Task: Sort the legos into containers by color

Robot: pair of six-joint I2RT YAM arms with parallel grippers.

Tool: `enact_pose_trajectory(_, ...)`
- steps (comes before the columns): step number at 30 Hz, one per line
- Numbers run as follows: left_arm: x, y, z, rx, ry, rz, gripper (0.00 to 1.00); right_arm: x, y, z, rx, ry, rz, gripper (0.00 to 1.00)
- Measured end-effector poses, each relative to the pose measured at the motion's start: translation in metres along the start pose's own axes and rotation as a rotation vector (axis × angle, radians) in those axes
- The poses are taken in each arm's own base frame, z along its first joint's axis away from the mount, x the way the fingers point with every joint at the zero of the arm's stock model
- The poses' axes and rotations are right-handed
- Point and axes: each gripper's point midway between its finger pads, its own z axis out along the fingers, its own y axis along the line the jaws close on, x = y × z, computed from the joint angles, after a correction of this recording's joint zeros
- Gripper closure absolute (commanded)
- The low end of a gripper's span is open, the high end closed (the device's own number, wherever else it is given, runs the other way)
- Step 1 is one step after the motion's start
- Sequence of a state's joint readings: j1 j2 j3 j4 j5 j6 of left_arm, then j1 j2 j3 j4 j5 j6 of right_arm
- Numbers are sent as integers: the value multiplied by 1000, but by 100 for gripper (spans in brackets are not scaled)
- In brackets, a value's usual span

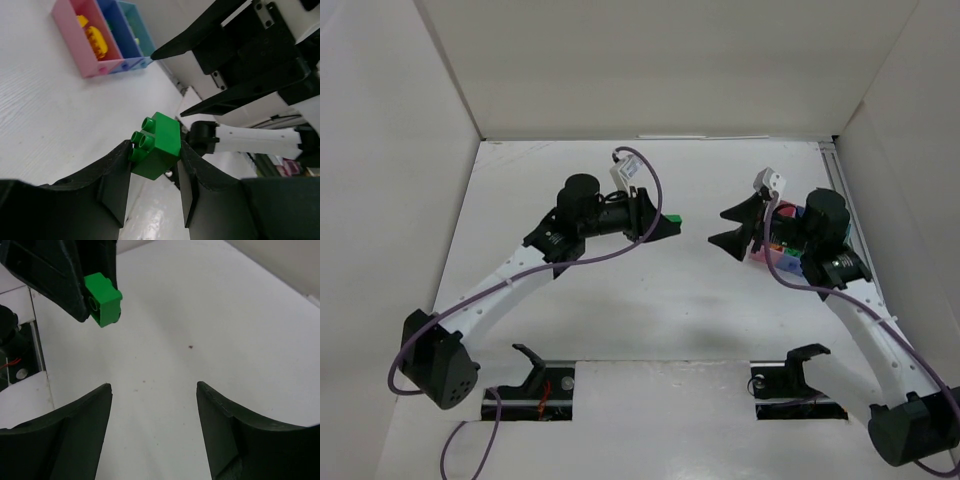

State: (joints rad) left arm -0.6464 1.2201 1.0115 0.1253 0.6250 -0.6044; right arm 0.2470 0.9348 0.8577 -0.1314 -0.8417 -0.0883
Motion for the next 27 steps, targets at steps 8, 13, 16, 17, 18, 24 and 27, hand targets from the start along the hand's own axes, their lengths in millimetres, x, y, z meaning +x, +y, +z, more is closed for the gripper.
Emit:
enact_pose_trajectory(8,-13,-41,2,257,20,-33,79,-24,30,20,-79,-109,-122,32)
enact_pose_trajectory(13,-16,-56,-1,320,18,-24,77,-40,37,27,-54,-163,-164,34)
enact_pose_trajectory(16,-17,-60,-5,329,12,-24,77,-54,37,24,-20,-220,-188,35)
enact_pose_trajectory(17,-17,-62,-6,333,9,-21,77,-60,38,23,-18,-240,-198,35)
enact_pose_trajectory(18,-18,-64,-8,338,4,-16,77,-63,41,23,-20,-255,-204,35)
enact_pose_trajectory(24,-22,-72,-13,358,-15,3,77,-71,53,26,-55,-287,-223,35)
enact_pose_trajectory(27,-22,-72,-13,359,-16,4,76,-67,58,32,-78,-275,-219,35)
